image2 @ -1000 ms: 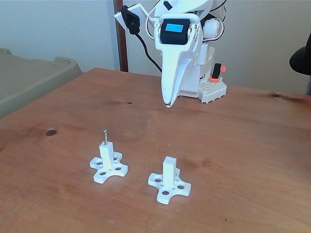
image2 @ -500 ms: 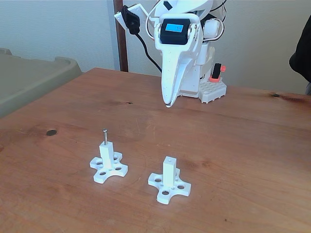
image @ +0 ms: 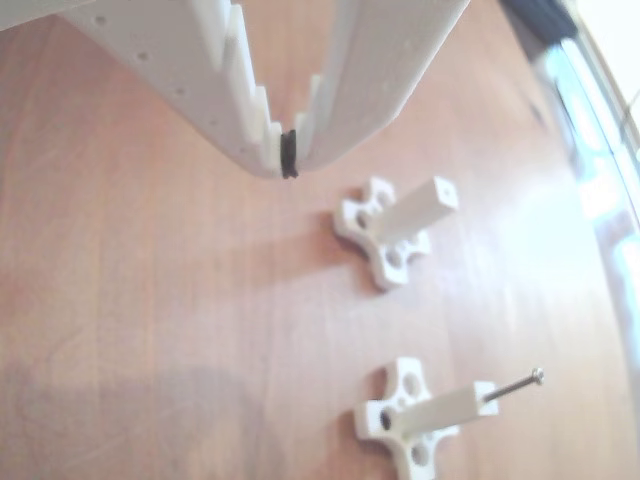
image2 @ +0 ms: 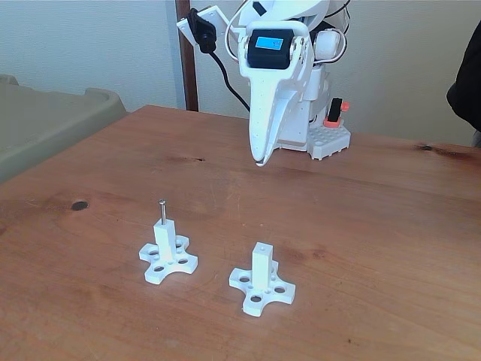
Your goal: Grab the screw and set it in the hole.
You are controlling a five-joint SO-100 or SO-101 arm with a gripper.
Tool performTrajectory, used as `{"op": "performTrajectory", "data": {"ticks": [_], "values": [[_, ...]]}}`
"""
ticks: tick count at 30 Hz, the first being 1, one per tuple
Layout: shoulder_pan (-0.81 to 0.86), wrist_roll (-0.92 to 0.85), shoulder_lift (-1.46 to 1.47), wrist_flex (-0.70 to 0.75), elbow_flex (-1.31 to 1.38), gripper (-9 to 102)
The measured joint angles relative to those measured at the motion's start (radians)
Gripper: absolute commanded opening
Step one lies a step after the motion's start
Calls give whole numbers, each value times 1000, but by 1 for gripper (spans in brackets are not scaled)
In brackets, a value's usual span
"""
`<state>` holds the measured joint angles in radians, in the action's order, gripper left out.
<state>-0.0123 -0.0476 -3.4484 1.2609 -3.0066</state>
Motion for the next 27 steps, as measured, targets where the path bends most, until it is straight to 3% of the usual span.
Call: {"op": "performTrajectory", "data": {"ticks": [12,27], "values": [[48,8,98,14,64,-4],[49,29,471,-12,347,-4]]}}
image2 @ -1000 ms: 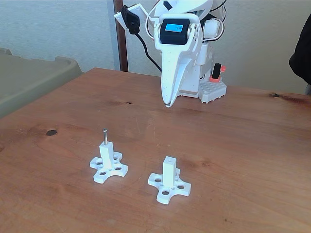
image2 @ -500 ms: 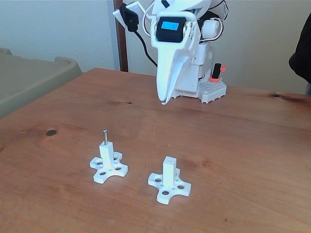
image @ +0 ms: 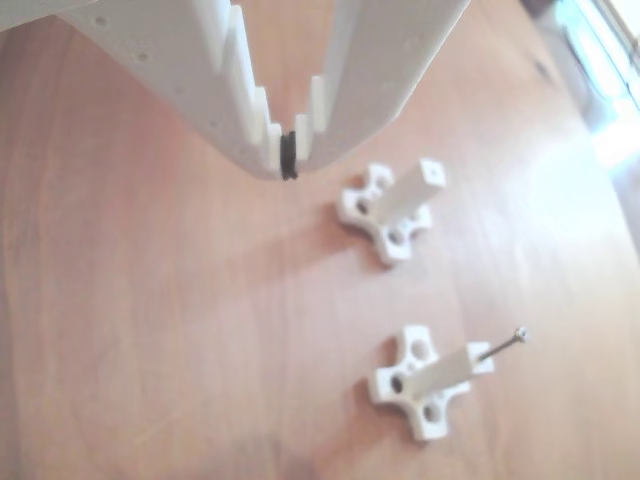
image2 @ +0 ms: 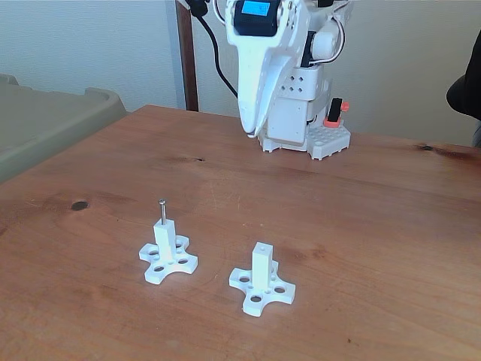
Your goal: Grab the screw and set it in the hole.
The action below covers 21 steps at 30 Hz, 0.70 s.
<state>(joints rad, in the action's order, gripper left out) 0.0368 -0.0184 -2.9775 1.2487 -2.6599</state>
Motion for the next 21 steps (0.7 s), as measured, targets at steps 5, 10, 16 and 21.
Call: {"op": "performTrajectory", "data": {"ticks": [5,10,16,21], "values": [[0,23,123,0,104,-4],[2,35,270,0,222,-4],[41,67,509,2,413,-3],[64,72,649,21,537,2]]}}
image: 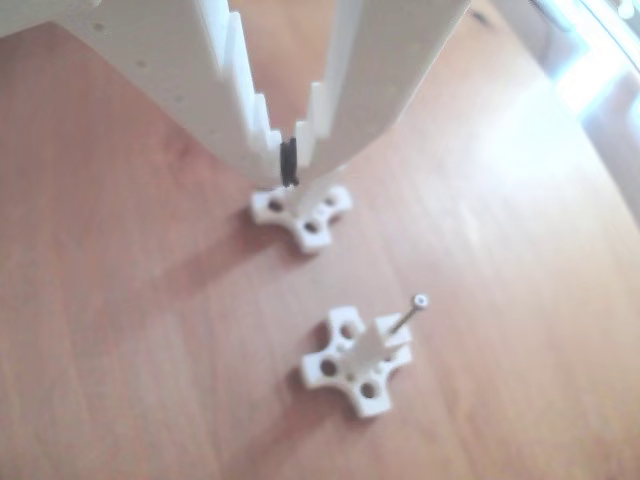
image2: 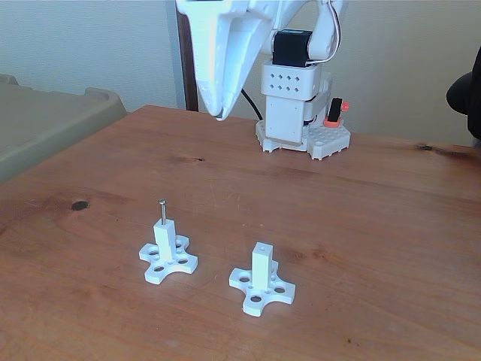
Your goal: Grab the screw and set it in the hole.
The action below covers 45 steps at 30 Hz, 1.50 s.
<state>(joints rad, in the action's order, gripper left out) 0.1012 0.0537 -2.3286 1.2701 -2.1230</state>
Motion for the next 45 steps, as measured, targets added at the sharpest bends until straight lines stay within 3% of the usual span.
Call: {"op": "performTrajectory", "data": {"ticks": [28,38,45], "values": [[28,11,370,49,261,8],[28,31,615,-20,399,10],[29,31,637,-5,420,10]]}}
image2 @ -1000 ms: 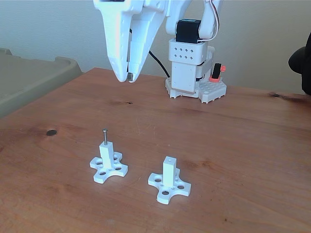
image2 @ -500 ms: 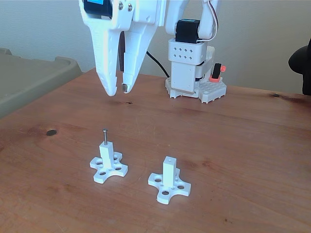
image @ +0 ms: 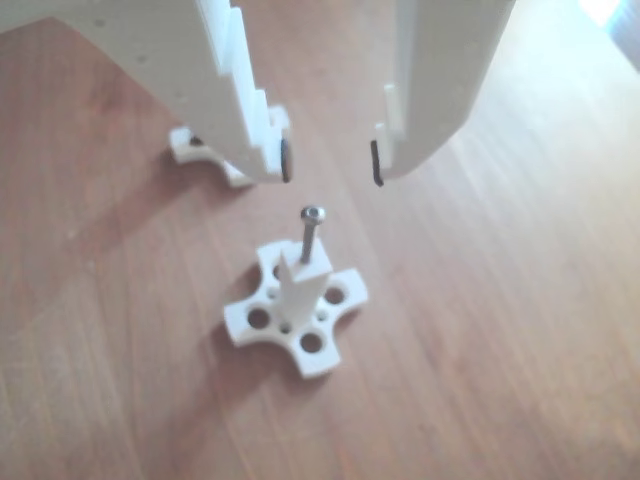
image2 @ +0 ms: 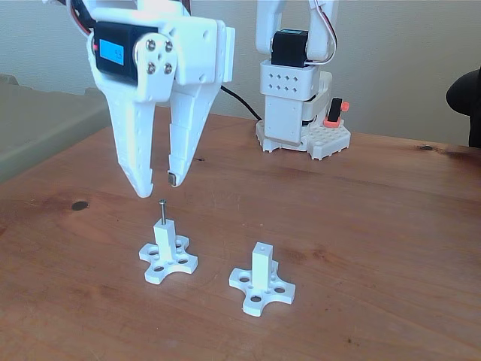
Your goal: Grab the screw and set it in the hole.
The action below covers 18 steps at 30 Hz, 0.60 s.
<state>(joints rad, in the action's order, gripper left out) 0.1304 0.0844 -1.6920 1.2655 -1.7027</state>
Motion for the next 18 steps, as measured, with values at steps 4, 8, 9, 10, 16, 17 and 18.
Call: {"op": "performTrajectory", "data": {"ticks": [4,8,9,10,16,17,18], "values": [[0,0,3,8,6,11],[6,0,28,8,15,11],[9,0,28,8,17,11],[12,0,28,8,17,11],[14,0,28,34,17,11],[14,0,28,34,17,11],[14,0,34,34,18,11]]}}
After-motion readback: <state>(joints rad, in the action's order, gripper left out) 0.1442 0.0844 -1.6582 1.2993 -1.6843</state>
